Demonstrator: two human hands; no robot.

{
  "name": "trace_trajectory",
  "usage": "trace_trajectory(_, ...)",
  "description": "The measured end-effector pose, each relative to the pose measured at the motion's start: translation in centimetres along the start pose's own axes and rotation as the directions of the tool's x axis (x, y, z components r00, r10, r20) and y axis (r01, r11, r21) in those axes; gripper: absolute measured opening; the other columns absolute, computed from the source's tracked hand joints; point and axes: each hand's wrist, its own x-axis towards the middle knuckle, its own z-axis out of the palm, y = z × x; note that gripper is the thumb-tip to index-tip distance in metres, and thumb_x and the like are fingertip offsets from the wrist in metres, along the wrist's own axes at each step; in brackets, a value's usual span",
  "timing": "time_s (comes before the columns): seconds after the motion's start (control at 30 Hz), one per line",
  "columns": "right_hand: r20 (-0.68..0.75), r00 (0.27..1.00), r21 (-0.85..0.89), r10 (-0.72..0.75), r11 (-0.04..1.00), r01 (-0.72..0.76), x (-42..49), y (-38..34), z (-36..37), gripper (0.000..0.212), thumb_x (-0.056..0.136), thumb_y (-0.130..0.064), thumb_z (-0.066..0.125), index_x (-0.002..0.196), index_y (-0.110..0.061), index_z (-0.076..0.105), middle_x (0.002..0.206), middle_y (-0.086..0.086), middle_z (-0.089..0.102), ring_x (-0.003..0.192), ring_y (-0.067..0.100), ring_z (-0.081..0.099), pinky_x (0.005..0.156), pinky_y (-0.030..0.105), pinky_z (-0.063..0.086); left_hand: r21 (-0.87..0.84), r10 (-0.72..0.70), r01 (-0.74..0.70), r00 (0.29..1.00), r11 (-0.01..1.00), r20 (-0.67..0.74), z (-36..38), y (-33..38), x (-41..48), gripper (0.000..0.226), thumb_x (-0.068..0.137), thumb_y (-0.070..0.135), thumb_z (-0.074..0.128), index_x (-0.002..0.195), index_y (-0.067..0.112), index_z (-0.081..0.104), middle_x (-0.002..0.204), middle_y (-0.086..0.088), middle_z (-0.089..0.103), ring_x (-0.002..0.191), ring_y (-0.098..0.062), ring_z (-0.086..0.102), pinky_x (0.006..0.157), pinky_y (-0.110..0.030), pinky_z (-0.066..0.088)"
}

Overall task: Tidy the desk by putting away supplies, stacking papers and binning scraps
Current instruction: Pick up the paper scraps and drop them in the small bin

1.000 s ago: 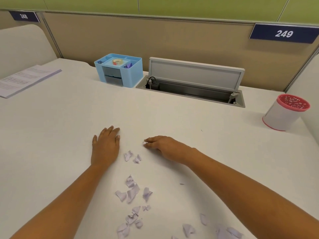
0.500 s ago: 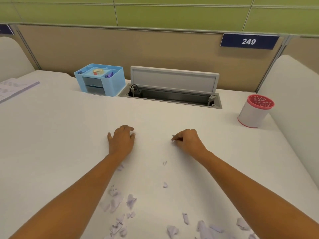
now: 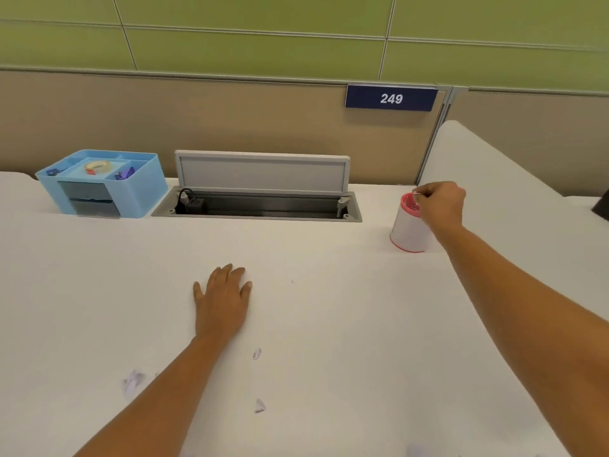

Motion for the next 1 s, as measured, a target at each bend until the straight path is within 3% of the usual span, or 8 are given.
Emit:
trace_trajectory(0.23,0.182,0.983,-0.264,-0.036,0.961,0.084,2.2,1.1,0.6,0.026,0.092,-0.002,0.050,0.111,-0.003,0.067,0.120,0.017,0.062,0.110,0.032,0.057,0.085,0.029,0.045,0.005,-0.005,0.005,1.000,1.000,-0.024,0.2,0.0,0.0,0.043,0.100,0.033,0.030,0.141,0.023,0.036,0.152,0.003,0.028,0.142,-0.015,0.018,0.115,-0.048,0.009)
trace_trajectory(0.37,0.110,0.992,-0.284,-0.063,0.954,0.092,2.2,0.6,1.0,0.025,0.089,0.001,0.050,0.108,0.004,0.067,0.114,0.021,0.063,0.106,0.034,0.058,0.082,0.030,0.045,0.016,-0.018,0.019,1.000,1.000,-0.022,0.1,0.2,0.0,0.042,0.100,0.032,0.028,0.141,0.023,0.035,0.152,0.003,0.027,0.142,-0.014,0.018,0.115,-0.047,0.008)
trace_trajectory(0.57,0.120,0.991,-0.360,0.064,0.933,-0.017,2.9,1.1,0.7,0.026,0.087,-0.010,0.062,0.108,0.004,0.065,0.111,0.023,0.063,0.102,0.036,0.060,0.079,0.035,0.048,0.016,-0.023,0.023,1.000,1.000,-0.020,-0.2,0.4,-0.3,0.042,0.100,0.031,0.027,0.141,0.024,0.033,0.153,0.004,0.025,0.143,-0.013,0.016,0.116,-0.045,0.006)
trace_trajectory(0.7,0.059,0.998,-0.263,-0.016,0.964,0.031,2.2,1.0,0.6,0.020,0.086,-0.001,0.058,0.102,0.005,0.068,0.108,0.023,0.064,0.102,0.035,0.060,0.079,0.033,0.047,0.006,-0.022,0.022,1.000,1.000,-0.016,-0.2,0.4,-0.3,0.042,0.101,0.030,0.027,0.141,0.023,0.034,0.153,0.003,0.025,0.143,-0.013,0.015,0.116,-0.045,0.005)
trace_trajectory(0.83,0.020,0.982,-0.088,-0.190,0.978,0.191,-0.4,-0.2,1.4,0.025,0.081,0.003,0.050,0.096,0.003,0.070,0.101,0.020,0.069,0.097,0.031,0.063,0.085,0.029,0.047,-0.001,-0.021,0.021,1.000,1.000,-0.012,-0.3,0.5,-0.4,0.041,0.101,0.029,0.027,0.141,0.023,0.035,0.153,0.003,0.025,0.143,-0.014,0.015,0.116,-0.045,0.004)
trace_trajectory(0.9,0.114,0.957,-0.040,-0.267,0.961,0.273,-3.1,-0.9,3.1,0.024,0.084,0.000,0.052,0.099,0.002,0.071,0.101,0.018,0.070,0.096,0.031,0.065,0.089,0.029,0.046,-0.001,-0.018,0.018,1.000,1.000,-0.006,-0.4,0.5,-0.5,0.041,0.101,0.028,0.027,0.141,0.022,0.034,0.153,0.002,0.024,0.143,-0.014,0.015,0.116,-0.044,0.005)
trace_trajectory(1.0,0.372,0.879,0.039,-0.299,0.951,0.307,-8.5,-1.7,6.2,0.025,0.090,-0.003,0.051,0.107,-0.002,0.069,0.111,0.016,0.068,0.101,0.029,0.063,0.092,0.024,0.041,0.000,0.006,-0.006,1.000,1.000,0.014,-0.6,0.3,-0.7,0.042,0.101,0.025,0.026,0.142,0.022,0.033,0.154,0.002,0.023,0.144,-0.013,0.015,0.116,-0.041,0.006)
